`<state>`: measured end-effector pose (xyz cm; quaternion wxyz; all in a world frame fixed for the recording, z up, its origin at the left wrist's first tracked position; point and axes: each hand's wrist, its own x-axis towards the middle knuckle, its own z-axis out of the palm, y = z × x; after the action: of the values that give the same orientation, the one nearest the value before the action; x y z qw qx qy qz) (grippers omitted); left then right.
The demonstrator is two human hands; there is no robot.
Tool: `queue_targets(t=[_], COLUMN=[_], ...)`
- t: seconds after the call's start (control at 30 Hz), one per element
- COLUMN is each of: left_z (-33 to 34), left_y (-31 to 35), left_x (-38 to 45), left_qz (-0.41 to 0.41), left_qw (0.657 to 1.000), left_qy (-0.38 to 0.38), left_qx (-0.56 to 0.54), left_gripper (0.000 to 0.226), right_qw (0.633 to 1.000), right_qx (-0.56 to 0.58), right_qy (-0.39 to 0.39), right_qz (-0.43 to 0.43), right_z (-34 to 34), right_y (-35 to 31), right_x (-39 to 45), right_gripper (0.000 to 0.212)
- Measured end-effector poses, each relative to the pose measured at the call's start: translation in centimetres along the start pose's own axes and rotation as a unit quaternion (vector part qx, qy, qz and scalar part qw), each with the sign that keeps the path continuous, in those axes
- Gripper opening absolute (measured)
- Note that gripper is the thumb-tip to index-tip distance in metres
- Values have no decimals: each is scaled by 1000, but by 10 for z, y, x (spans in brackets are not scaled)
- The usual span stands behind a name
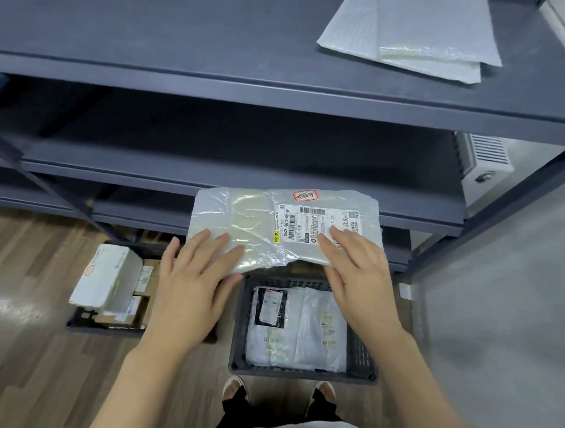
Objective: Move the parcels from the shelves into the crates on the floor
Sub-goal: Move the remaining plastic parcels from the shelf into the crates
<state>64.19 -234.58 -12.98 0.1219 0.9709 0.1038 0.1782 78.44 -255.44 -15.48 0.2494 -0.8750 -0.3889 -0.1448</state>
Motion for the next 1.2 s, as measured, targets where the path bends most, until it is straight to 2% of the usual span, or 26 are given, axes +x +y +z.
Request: queue_targets(t=[0.13, 0.3, 0.37, 0.47, 0.63, 0.77, 0.83, 0.9, 1.07, 1.2], left_z=[-2, -4, -4, -8, -21, -27, -34, -38, -37, -39], left_y=[19, 32, 26, 15, -6, -27, -28, -26, -23, -17], left_x=[11, 25, 25, 23, 21, 18, 16, 14, 8, 8], left_qz=[45, 61, 59, 12, -34, -27, -16, -7, -16, 1], left_qw=[998, 995, 994, 996, 990, 994, 995, 994, 984, 979], left_qy=[29, 64, 67, 65, 122, 110, 91, 77, 97, 125], left_qx=[35, 45, 60, 55, 64, -2, -42, -82, -145, -162], left_gripper=[32, 20, 11, 27, 13, 28, 32, 30, 23, 18], right_qw=[1000, 996, 991, 984, 984, 981, 977, 974, 956, 954], right_qx=[2, 19, 42, 69, 106, 99, 87, 97, 202, 194], right_qy=[-6, -90, -129, -164, -124, -129, -152, -153, -80, -109], right_qz=[-2, 2, 1, 14, 67, 107, 120, 132, 195, 203], right_z=[0, -10, -19, -32, -58, -67, -65, -64, -70, -74], right_y=[-17, -30, -30, -24, -8, 10, 17, 20, 20, 18], right_x=[6, 12, 14, 19, 22, 20, 17, 16, 16, 21], right_gripper=[33, 28, 35, 47, 57, 39, 42, 45, 36, 31])
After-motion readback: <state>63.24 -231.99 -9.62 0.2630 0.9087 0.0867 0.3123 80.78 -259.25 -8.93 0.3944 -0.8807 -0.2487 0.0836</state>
